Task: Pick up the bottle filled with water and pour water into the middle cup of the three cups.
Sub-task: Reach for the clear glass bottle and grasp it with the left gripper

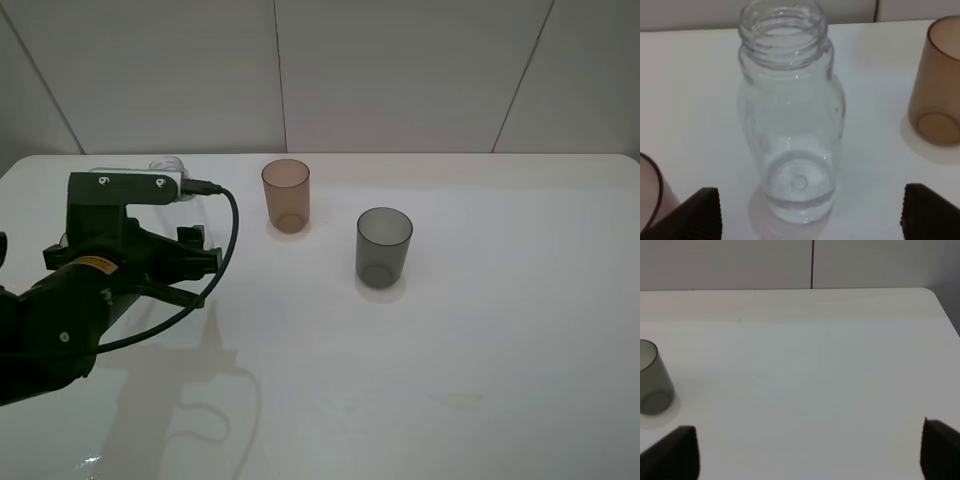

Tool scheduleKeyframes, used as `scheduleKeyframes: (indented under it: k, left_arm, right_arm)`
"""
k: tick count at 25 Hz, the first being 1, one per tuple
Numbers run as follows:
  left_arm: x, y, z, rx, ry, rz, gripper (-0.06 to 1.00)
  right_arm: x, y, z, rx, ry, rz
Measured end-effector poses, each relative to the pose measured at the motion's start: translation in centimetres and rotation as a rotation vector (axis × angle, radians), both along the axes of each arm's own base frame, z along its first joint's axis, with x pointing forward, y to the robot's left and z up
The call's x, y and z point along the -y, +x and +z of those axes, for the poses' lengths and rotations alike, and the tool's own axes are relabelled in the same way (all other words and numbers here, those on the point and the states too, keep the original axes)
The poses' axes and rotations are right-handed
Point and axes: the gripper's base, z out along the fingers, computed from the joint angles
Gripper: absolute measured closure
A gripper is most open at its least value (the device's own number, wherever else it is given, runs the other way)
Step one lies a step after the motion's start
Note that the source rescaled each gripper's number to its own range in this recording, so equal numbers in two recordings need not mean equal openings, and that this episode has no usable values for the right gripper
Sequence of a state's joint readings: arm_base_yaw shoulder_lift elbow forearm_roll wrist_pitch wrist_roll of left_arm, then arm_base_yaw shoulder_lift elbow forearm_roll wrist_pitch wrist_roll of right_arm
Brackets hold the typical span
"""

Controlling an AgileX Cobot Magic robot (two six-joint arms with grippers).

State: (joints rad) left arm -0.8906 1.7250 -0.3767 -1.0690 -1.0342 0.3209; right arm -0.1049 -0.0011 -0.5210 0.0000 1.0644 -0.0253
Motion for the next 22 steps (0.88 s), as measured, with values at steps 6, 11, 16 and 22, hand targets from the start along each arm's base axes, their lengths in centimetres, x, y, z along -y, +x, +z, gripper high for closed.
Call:
scheduleKeyframes:
  k: [6,11,16,22]
  left_arm:
    - [-0.4,0.2,-1.1,0.023,0.033,0.057,0.30]
    - [-0.5,0.4,-2.5,0.035,0.103,0.065,0.30]
    - [0.3,0.8,-3.9,0.041,0.134,0.013,0.30]
    - [0.4,1.1,-4.7,0.031,0.130,0.031,0.30]
  right_arm:
    - [0.0,0.0,0.0,0.000,0.000,0.000]
    - [0.0,0.0,0.0,0.000,0.000,0.000]
    - [0.0,0.0,0.0,0.000,0.000,0.000]
    - [0.0,0.0,0.0,0.000,0.000,0.000]
